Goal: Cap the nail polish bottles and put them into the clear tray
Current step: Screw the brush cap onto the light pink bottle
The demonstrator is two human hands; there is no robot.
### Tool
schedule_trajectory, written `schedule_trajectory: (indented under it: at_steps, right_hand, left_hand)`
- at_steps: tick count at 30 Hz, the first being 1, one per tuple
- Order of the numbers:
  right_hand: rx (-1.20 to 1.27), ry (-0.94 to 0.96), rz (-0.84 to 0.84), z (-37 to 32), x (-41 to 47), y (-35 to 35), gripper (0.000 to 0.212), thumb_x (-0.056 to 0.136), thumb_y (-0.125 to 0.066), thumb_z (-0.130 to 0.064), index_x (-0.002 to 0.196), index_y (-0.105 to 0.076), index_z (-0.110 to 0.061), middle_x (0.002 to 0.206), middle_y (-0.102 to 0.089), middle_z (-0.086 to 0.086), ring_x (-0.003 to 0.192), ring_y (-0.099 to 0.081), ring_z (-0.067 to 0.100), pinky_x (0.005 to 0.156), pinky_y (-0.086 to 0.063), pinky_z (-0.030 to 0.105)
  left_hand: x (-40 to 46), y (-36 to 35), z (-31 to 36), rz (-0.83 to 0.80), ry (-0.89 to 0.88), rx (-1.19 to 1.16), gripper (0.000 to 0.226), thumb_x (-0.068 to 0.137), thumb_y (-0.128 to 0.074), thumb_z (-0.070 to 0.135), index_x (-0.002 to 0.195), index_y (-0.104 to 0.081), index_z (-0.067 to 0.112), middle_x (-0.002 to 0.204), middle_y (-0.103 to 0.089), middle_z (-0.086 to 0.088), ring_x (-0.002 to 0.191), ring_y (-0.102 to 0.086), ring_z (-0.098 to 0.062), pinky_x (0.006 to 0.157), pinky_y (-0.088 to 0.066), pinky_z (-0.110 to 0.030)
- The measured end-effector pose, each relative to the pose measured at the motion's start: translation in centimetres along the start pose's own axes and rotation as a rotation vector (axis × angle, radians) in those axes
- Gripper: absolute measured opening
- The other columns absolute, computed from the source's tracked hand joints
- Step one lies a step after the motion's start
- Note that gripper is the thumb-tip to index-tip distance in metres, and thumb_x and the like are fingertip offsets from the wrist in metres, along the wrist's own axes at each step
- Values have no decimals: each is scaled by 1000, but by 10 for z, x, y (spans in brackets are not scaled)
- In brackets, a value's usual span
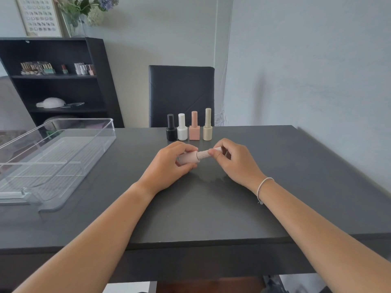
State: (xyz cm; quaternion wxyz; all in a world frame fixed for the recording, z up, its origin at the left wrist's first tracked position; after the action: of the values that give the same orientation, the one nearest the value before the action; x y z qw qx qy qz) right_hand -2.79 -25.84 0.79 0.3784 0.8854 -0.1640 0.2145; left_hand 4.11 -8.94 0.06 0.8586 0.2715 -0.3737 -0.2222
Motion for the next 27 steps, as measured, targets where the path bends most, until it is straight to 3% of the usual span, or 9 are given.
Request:
schedule_trajectory:
  at_steps: [4, 8, 14, 20, 27]
  right_hand:
    - [158, -34, 84, -2, 6, 3, 23, 86, -58, -31, 78, -57, -10, 60, -48, -6, 53, -38, 6, 51, -33, 14]
    - [304, -81, 195, 1, 21, 18, 19, 87, -58, -28, 69, -51, -26, 63, -51, -4, 51, -38, 6, 54, -33, 19]
    - [134, -87, 241, 16, 56, 34, 12, 85, -60, -28, 79, -58, -18, 72, -54, -14, 65, -47, 4, 58, -34, 6]
    - [24, -128, 206, 36, 90, 27, 13, 86, -58, -26, 89, -63, -13, 94, -58, 1, 86, -51, 14, 76, -36, 24]
    - [-57, -188, 166, 46, 114, 17, 17, 88, -56, -30, 89, -60, -14, 101, -61, 6, 86, -50, 17, 77, -39, 30]
  left_hand:
    - [0, 0, 0, -15, 7, -20, 39, 75, -73, 19, 109, -58, 32, 104, -60, 8, 94, -54, -3, 68, -47, -12]
    - [0, -2, -5, -41, 54, 29, 40, 77, -71, 30, 114, -57, 31, 106, -61, 9, 95, -54, -3, 74, -44, -11]
    - [3, -8, -9, -140, 75, 173, 35, 80, -64, 41, 112, -62, 28, 115, -56, 16, 108, -51, -3, 84, -33, -9]
    - [2, -10, -13, -211, 121, 244, 38, 81, -61, 46, 113, -64, 27, 129, -55, 9, 118, -47, -4, 90, -31, -15]
    - [3, -11, -12, -208, 123, 246, 37, 81, -61, 46, 112, -64, 27, 128, -56, 10, 115, -48, -3, 88, -31, -14]
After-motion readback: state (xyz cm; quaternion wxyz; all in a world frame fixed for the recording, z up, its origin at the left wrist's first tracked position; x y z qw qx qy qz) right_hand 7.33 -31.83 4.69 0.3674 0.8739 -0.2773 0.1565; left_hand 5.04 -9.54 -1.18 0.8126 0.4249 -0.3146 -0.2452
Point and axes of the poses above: each hand's wrist, its own x-axis towards the middle knuckle, its own y-axis out of the back of the hand, z = x × y, the point moved 3 cm from there along x, towards the middle knuckle
